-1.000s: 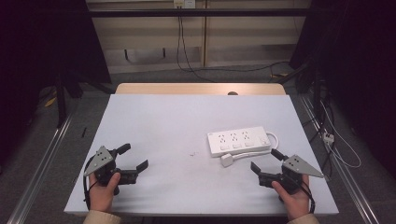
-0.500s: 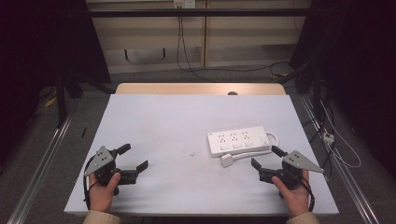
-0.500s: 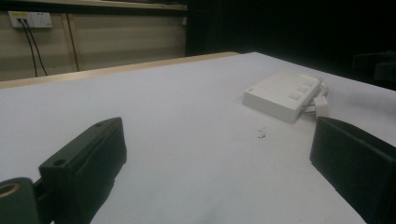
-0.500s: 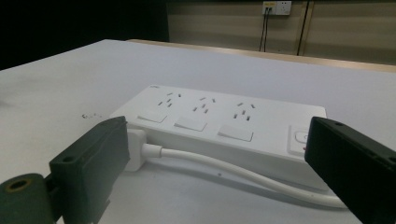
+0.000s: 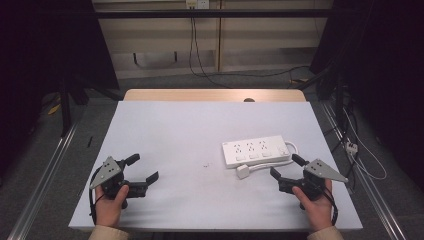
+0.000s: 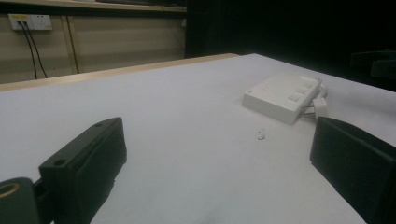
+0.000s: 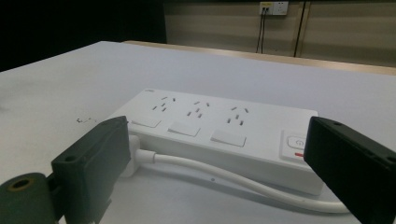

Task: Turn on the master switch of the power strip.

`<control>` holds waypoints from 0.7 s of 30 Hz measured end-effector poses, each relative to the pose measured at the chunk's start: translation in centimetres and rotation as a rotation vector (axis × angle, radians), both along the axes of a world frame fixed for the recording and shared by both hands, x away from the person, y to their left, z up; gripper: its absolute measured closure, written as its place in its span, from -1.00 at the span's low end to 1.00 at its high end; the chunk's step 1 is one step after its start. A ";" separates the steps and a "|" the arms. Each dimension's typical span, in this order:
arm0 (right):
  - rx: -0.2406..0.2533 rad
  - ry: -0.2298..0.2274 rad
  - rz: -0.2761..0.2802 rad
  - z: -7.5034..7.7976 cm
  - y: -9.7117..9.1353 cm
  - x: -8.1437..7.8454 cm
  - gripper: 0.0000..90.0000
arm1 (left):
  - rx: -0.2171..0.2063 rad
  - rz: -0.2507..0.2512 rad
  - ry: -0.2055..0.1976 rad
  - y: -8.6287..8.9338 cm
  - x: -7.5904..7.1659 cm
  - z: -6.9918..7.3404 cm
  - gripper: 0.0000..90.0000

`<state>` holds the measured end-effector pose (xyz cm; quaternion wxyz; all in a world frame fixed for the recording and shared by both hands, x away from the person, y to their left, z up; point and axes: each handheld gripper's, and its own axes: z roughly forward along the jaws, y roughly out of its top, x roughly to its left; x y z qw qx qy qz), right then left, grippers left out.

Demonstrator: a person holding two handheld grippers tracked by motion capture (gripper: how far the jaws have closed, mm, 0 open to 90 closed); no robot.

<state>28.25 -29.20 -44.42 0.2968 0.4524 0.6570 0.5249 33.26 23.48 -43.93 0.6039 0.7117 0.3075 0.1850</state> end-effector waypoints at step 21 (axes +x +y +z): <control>-0.002 0.018 -0.014 0.0 -0.2 1.6 -0.82 | -0.003 -0.001 0.004 0.0 -0.1 -0.1 -0.92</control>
